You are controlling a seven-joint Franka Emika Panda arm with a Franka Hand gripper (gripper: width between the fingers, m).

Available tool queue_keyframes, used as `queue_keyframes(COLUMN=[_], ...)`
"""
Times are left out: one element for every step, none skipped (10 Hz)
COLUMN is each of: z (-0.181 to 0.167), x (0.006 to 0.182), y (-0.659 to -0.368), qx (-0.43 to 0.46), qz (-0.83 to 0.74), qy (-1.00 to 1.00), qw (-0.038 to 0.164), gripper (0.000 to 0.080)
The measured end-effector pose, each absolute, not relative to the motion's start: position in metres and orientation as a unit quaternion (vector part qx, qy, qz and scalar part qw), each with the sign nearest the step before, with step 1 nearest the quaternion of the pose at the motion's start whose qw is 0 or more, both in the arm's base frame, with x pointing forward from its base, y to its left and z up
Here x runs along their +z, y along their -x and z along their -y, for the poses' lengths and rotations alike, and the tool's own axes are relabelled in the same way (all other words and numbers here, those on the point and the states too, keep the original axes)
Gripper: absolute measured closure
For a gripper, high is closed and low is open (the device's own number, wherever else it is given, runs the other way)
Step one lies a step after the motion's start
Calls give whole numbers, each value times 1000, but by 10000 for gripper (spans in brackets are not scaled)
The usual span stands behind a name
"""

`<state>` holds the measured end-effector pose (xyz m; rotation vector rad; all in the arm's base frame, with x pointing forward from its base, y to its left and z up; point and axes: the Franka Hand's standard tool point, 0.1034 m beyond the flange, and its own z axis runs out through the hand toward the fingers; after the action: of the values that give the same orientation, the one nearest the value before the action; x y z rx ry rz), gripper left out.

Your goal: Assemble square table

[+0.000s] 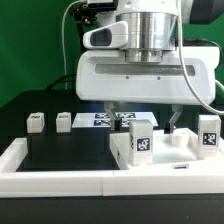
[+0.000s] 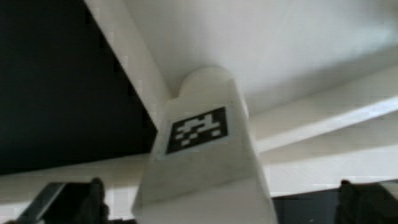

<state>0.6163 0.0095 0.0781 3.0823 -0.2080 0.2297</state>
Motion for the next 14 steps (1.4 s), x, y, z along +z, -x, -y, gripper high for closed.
queue_keyframes(z=[-9, -8, -8, -8, -8, -8, -8, -8, -8, -8, -8, -7, -2, 0], x=[78, 78, 78, 78, 78, 78, 78, 78, 78, 78, 78, 78, 77, 77], y=[-616, -616, -617, -616, -616, -617, -617, -617, -617, -617, -616, -617, -617, -618], qx=[72, 71, 71, 70, 70, 71, 71, 71, 71, 72, 73, 74, 78, 80], qz=[17, -15, -32, -31, -31, -31, -30, -29, -20, -3, 26, 60, 119, 166], qy=[-997, -997, -996, -996, -996, -996, -996, -996, -997, -997, -997, -995, -990, -983], qw=[29, 34, 36, 36, 36, 36, 36, 36, 35, 33, 31, 28, 21, 16], gripper=[151, 151, 151, 273, 409, 409, 508, 508, 508, 508, 508, 508, 508, 508])
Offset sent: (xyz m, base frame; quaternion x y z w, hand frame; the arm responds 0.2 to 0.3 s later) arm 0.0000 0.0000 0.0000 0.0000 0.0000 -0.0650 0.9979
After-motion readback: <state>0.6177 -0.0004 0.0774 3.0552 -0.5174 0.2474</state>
